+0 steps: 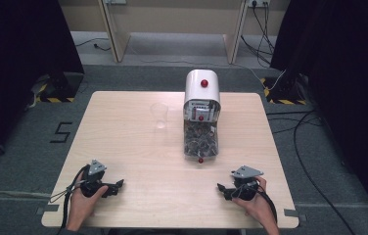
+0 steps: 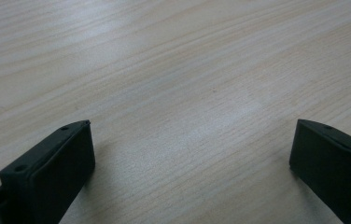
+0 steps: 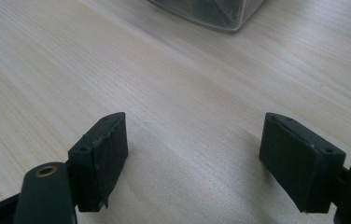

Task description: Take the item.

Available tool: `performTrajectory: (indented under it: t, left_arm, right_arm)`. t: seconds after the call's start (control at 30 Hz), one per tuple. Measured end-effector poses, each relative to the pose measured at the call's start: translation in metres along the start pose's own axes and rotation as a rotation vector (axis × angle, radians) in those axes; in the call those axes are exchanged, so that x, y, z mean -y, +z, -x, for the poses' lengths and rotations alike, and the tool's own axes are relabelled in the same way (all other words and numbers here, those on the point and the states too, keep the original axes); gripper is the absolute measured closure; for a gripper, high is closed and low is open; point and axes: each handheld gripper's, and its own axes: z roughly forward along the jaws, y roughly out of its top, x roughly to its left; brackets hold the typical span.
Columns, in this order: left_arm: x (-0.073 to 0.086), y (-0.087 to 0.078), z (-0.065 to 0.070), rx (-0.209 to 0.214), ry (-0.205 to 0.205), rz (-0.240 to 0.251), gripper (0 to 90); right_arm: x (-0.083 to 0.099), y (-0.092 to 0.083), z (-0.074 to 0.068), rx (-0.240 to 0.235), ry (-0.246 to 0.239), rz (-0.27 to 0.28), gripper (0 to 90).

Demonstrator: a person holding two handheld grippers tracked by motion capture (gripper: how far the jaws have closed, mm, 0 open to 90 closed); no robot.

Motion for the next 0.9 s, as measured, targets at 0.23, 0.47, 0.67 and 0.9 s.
performTrajectory:
  t: [0.23, 0.47, 0.67, 0.9]
  left_arm:
    - [0.0000, 0.0000, 0.0000, 0.000, 0.000, 0.000, 0.0]
    - [0.0000, 0.0000, 0.0000, 0.000, 0.000, 0.000, 0.0]
    - [0.0000, 0.0000, 0.0000, 0.000, 0.000, 0.000, 0.0]
    - [0.0000, 0.0000, 0.0000, 0.000, 0.000, 0.000, 0.0]
  right_arm:
    - [0.0000, 0.0000, 0.0000, 0.000, 0.000, 0.000, 24.2]
    - [0.0000, 0.0000, 0.0000, 0.000, 0.000, 0.000, 24.2]
    - [-0.0001, 0.0000, 0.0002, 0.000, 0.000, 0.000, 24.4]
    - [-0.0024, -0.0028, 0.0007, 0.032, -0.028, 0.019, 28.4]
